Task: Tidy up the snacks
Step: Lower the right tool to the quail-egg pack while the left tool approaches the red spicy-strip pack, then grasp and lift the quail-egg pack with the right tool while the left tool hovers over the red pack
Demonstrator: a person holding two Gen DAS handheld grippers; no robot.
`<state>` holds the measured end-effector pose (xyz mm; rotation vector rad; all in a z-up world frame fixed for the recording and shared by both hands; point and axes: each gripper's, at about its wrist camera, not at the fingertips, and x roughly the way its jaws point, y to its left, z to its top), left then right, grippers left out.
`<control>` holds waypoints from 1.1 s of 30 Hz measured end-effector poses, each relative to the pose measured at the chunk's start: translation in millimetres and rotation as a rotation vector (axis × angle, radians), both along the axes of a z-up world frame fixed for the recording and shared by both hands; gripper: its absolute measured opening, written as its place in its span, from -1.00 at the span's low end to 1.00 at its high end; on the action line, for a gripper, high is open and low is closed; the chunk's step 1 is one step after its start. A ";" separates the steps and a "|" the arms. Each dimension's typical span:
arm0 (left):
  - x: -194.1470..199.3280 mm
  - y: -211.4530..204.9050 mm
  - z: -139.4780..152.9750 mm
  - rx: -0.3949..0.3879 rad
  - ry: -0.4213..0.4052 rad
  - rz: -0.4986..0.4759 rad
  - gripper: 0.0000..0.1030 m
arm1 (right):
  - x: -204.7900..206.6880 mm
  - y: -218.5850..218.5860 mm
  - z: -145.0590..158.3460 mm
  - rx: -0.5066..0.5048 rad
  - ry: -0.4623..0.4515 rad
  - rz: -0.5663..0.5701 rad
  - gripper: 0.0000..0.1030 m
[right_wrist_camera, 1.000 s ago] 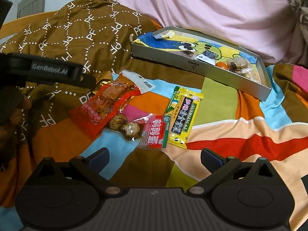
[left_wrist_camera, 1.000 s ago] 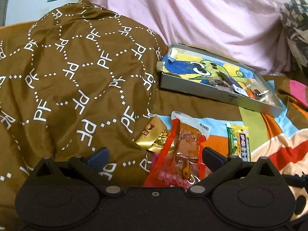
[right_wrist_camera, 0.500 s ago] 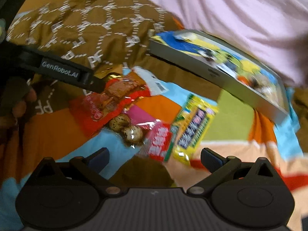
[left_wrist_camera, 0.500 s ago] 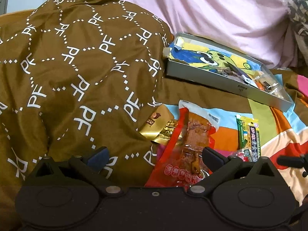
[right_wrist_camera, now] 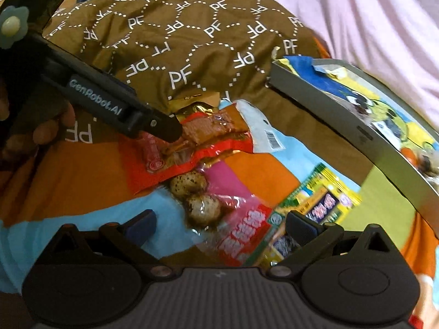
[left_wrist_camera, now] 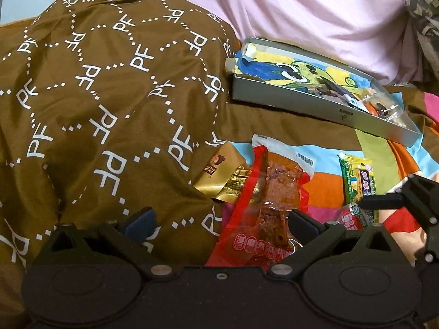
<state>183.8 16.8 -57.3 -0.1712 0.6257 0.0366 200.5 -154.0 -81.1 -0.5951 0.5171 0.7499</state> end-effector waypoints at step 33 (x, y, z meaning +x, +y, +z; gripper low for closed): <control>-3.5 -5.0 -0.5 0.009 -0.019 -0.088 0.98 | -13.1 0.5 7.1 0.000 0.310 0.064 0.98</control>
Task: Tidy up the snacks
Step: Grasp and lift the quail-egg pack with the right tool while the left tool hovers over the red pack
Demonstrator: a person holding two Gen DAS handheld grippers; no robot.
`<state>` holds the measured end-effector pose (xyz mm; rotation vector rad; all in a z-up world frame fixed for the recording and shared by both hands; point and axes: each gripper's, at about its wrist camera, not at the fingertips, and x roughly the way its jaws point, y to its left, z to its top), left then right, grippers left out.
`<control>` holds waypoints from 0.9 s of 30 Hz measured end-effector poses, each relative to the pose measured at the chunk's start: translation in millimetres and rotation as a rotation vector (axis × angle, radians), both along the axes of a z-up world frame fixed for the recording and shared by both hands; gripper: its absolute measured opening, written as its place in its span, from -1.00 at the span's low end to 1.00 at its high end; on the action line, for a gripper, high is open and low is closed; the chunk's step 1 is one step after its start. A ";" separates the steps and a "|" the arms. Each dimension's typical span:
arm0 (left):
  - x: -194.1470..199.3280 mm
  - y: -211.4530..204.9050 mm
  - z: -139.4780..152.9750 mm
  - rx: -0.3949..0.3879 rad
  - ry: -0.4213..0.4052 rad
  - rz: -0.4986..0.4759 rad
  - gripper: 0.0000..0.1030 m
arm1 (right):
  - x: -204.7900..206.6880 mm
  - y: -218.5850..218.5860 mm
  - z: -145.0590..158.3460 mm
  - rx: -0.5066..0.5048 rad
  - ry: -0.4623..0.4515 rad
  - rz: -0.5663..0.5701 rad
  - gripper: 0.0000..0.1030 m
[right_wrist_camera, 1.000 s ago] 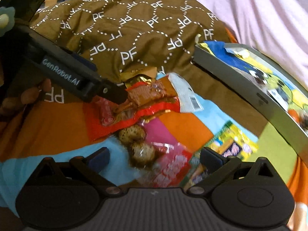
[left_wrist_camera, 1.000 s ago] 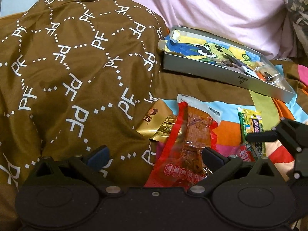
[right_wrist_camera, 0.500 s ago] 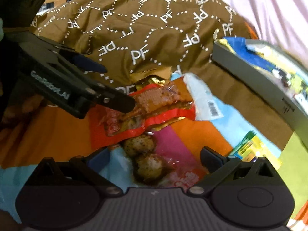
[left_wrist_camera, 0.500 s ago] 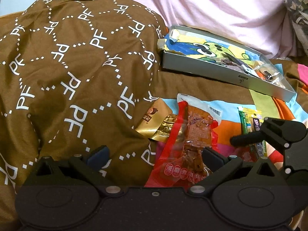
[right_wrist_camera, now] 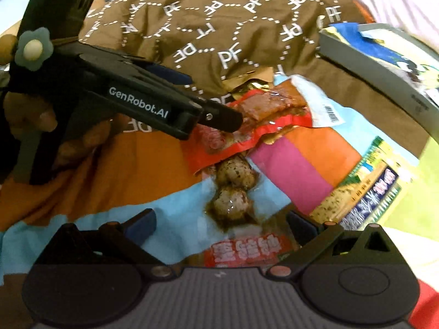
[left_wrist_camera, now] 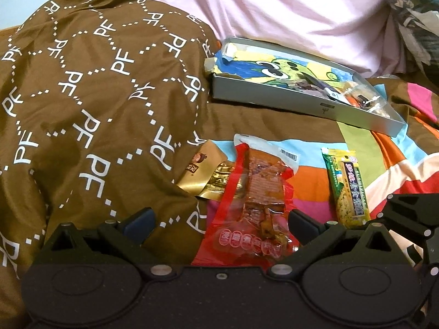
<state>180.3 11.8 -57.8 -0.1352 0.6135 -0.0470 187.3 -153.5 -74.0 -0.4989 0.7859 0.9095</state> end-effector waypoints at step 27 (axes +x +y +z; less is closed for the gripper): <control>-8.9 -47.4 3.4 0.230 -0.017 -0.163 0.98 | -39.2 -37.4 13.4 0.010 -0.096 -0.377 0.43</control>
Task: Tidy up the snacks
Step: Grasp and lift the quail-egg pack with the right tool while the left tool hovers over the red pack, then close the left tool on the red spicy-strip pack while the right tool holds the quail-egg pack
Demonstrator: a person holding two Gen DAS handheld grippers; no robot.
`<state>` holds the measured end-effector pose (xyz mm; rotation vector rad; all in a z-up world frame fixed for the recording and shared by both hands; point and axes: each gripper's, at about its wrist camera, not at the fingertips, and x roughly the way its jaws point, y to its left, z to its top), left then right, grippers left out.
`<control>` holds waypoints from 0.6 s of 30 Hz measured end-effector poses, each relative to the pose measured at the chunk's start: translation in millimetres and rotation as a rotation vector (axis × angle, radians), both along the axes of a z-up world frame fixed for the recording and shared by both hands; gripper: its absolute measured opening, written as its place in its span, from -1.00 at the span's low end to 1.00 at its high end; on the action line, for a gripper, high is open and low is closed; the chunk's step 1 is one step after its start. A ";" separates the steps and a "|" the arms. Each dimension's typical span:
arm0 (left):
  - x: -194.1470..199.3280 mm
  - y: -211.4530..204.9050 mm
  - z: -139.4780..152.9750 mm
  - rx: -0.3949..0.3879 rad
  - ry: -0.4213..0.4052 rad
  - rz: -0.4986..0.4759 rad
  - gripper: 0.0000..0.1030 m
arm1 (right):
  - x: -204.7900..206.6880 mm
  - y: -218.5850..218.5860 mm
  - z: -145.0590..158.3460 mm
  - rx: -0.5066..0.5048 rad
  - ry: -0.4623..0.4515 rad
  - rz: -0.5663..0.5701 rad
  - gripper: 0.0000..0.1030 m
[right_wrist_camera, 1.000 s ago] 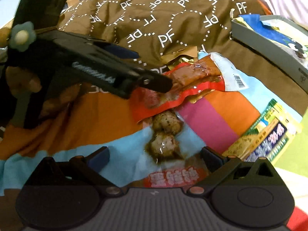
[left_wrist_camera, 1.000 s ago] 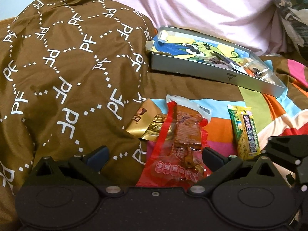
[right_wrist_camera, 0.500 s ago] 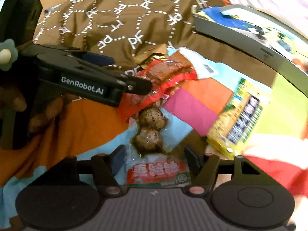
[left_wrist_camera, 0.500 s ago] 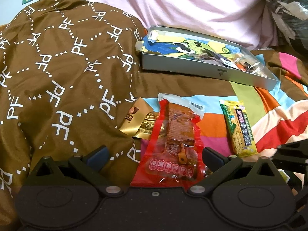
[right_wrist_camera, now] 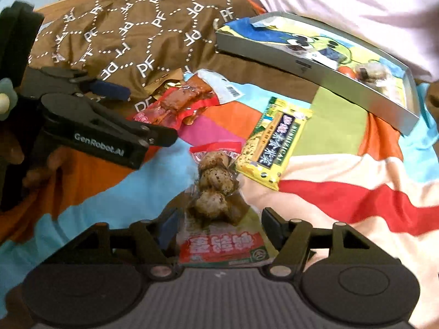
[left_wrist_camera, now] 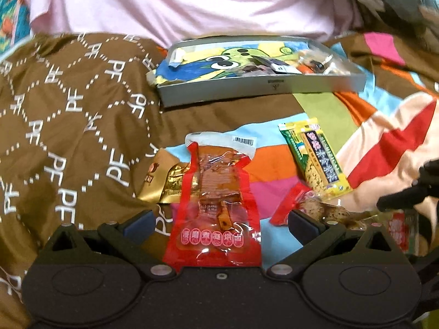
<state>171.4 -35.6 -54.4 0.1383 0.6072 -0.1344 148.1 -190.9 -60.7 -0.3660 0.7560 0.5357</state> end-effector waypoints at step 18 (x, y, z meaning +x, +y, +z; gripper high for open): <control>62.2 6.5 1.1 -0.053 0.116 0.083 0.98 | 24.3 13.4 -12.6 0.067 0.053 -0.031 0.82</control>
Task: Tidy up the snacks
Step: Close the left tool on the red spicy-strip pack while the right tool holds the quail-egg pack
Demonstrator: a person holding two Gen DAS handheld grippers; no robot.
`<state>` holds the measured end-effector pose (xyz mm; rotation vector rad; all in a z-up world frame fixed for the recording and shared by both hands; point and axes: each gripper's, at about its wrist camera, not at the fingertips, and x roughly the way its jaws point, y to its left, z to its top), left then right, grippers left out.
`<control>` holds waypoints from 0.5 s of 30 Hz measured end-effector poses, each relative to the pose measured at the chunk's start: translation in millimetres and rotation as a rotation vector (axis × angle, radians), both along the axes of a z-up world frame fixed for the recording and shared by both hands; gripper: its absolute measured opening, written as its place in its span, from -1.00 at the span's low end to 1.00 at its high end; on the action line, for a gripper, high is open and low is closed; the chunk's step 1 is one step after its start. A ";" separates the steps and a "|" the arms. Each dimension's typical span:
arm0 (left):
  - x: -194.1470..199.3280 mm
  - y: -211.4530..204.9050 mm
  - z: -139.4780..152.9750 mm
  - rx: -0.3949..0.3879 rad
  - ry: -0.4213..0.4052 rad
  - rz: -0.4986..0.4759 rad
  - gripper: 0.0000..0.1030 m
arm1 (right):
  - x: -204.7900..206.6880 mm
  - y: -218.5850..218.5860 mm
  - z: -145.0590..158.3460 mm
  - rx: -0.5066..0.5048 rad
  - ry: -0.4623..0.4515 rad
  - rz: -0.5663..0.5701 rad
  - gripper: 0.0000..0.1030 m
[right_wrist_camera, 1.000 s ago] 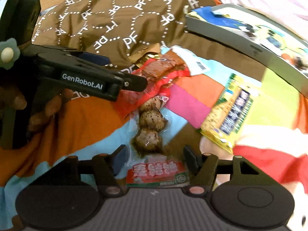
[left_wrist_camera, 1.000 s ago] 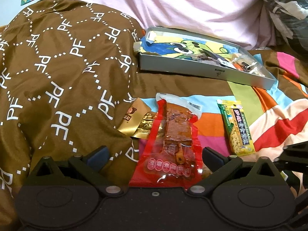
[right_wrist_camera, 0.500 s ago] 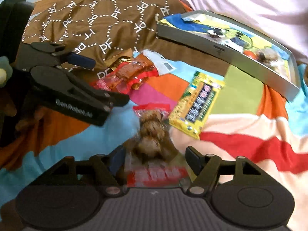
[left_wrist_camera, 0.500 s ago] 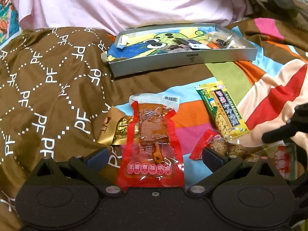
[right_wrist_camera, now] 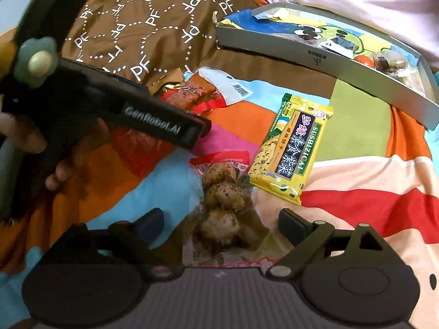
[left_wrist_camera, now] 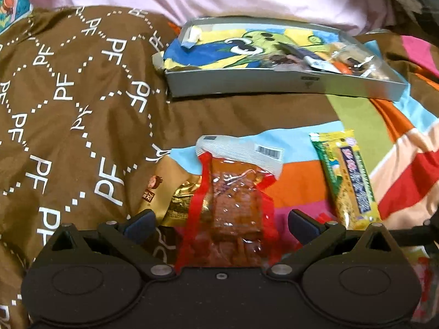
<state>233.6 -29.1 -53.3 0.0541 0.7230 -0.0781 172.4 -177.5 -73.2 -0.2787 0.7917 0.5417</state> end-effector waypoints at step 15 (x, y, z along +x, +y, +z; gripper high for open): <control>-2.2 -0.9 0.3 -0.040 0.098 -0.041 0.37 | 2.1 4.5 0.7 -0.004 -0.005 -0.001 0.82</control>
